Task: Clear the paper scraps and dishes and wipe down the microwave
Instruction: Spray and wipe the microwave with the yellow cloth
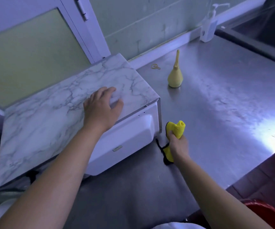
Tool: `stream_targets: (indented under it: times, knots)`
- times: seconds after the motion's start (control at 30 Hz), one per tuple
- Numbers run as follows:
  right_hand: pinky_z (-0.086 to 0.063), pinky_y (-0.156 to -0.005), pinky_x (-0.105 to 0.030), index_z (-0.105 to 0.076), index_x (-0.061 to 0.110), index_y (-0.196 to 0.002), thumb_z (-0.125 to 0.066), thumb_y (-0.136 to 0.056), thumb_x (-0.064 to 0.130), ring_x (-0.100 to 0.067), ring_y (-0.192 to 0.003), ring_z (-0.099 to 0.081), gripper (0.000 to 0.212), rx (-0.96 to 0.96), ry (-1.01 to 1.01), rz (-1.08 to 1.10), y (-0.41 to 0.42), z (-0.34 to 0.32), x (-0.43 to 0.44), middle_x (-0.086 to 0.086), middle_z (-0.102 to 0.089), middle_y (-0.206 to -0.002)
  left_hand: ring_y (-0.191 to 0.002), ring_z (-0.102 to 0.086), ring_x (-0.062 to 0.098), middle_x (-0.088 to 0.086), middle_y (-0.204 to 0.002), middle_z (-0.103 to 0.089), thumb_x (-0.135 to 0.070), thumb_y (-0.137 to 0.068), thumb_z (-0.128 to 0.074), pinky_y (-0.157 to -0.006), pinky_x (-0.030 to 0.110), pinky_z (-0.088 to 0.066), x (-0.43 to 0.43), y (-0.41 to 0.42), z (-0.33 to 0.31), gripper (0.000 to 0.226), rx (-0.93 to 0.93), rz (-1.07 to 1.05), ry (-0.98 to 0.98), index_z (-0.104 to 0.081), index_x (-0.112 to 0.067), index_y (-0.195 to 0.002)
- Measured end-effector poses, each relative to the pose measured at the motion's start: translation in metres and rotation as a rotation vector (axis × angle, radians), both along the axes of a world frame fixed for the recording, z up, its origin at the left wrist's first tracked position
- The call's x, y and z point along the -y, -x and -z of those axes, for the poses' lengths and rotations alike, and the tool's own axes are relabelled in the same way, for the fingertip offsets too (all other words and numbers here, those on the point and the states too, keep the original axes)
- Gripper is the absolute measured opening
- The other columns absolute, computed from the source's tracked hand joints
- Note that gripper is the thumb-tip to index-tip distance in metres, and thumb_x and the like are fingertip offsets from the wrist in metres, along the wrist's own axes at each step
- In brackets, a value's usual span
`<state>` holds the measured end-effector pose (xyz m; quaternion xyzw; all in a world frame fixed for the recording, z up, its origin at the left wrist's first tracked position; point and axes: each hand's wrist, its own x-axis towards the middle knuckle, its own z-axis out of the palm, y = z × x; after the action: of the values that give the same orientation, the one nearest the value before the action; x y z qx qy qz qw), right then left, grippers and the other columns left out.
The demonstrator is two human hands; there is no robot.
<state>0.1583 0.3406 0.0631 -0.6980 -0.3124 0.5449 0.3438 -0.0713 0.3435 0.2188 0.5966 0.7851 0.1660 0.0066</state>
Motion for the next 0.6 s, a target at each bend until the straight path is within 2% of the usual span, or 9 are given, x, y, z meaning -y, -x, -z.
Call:
stream_targets:
  times: [0.07, 0.13, 0.23, 0.27, 0.33, 0.4, 0.47, 0.53, 0.6]
  knots:
    - [-0.048, -0.056, -0.040, -0.053, -0.005, -0.101, -0.041, -0.101, 0.040, -0.037, -0.061, -0.046, 0.047, -0.055, 0.005, 0.052, -0.010, -0.021, 0.008, -0.016, -0.044, -0.067, -0.144, -0.028, 0.018, -0.006, -0.157, -0.034, -0.061, -0.091, -0.041, -0.118, 0.042, -0.019, 0.002, 0.011, -0.003, 0.058, -0.008, 0.055, 0.087, -0.042, -0.039, -0.145]
    - [-0.049, -0.049, -0.043, -0.053, -0.007, -0.114, -0.042, -0.104, 0.034, -0.043, -0.057, -0.050, 0.044, -0.097, 0.001, 0.140, -0.015, -0.048, 0.015, -0.023, -0.048, -0.068, -0.147, -0.021, 0.017, -0.009, -0.162, -0.025, -0.072, -0.084, -0.031, -0.120, 0.043, -0.013, 0.011, 0.032, -0.008, 0.067, -0.040, 0.093, 0.190, -0.033, -0.048, -0.147]
    - [-0.054, -0.066, -0.049, -0.061, 0.011, -0.092, -0.053, -0.099, 0.033, -0.034, -0.088, -0.066, 0.024, -0.147, -0.189, 0.233, -0.001, -0.083, 0.020, -0.009, -0.067, -0.078, -0.150, -0.016, 0.014, -0.013, -0.164, -0.019, -0.078, -0.080, -0.020, -0.120, 0.045, -0.009, 0.031, 0.069, -0.008, 0.072, -0.088, 0.079, 0.242, -0.025, -0.053, -0.148]
    - [-0.055, -0.075, -0.049, -0.059, 0.015, -0.090, -0.055, -0.097, 0.033, -0.029, -0.089, -0.068, 0.019, -0.197, -0.298, 0.252, 0.010, -0.090, 0.020, -0.004, -0.069, -0.080, -0.149, -0.017, 0.014, -0.012, -0.163, -0.020, -0.077, -0.080, -0.019, -0.120, 0.044, -0.009, 0.037, 0.077, -0.006, 0.072, -0.078, 0.076, 0.212, -0.028, -0.052, -0.148]
    - [-0.049, -0.097, -0.036, -0.063, 0.027, -0.112, -0.055, -0.094, 0.036, -0.009, -0.098, -0.064, 0.022, -0.260, -0.498, 0.215, 0.039, -0.101, 0.022, 0.010, -0.068, -0.104, -0.148, -0.023, 0.015, -0.009, -0.161, -0.028, -0.072, -0.081, -0.023, -0.119, 0.043, -0.012, 0.041, 0.082, -0.002, 0.068, -0.061, 0.079, 0.131, -0.035, -0.049, -0.144]
    - [-0.036, -0.109, -0.021, -0.046, 0.027, -0.143, -0.052, -0.093, 0.042, 0.002, -0.122, -0.050, 0.053, -0.162, -0.612, 0.098, 0.073, -0.107, 0.027, 0.017, -0.054, -0.135, -0.144, -0.027, 0.017, -0.008, -0.157, -0.033, -0.068, -0.082, -0.026, -0.117, 0.044, -0.015, 0.038, 0.079, -0.001, 0.062, -0.074, 0.066, 0.096, -0.039, -0.048, -0.139]
    - [-0.029, -0.117, -0.034, -0.031, 0.022, -0.154, -0.050, -0.092, 0.042, -0.012, -0.139, -0.039, 0.067, 0.009, -0.645, 0.096, 0.102, -0.107, 0.036, 0.007, -0.041, -0.151, -0.142, -0.029, 0.018, -0.008, -0.154, -0.036, -0.066, -0.082, -0.028, -0.115, 0.044, -0.017, 0.036, 0.077, -0.001, 0.058, -0.080, 0.059, 0.076, -0.040, -0.046, -0.135]
    - [-0.025, -0.118, -0.046, -0.029, 0.013, -0.156, -0.048, -0.092, 0.039, -0.025, -0.146, -0.030, 0.071, 0.124, -0.642, 0.124, 0.117, -0.102, 0.045, -0.005, -0.035, -0.158, -0.141, -0.030, 0.020, -0.007, -0.153, -0.037, -0.065, -0.082, -0.029, -0.114, 0.045, -0.018, 0.037, 0.077, 0.001, 0.057, -0.091, 0.068, 0.063, -0.041, -0.045, -0.134]
    - [-0.010, -0.123, -0.046, -0.024, 0.014, -0.158, -0.046, -0.091, 0.031, -0.022, -0.154, -0.012, 0.073, 0.252, -0.640, 0.065, 0.125, -0.094, 0.058, -0.005, -0.021, -0.165, -0.140, -0.031, 0.022, -0.005, -0.153, -0.037, -0.064, -0.082, -0.028, -0.114, 0.046, -0.019, 0.036, 0.077, 0.002, 0.059, -0.106, 0.077, 0.054, -0.042, -0.043, -0.135]
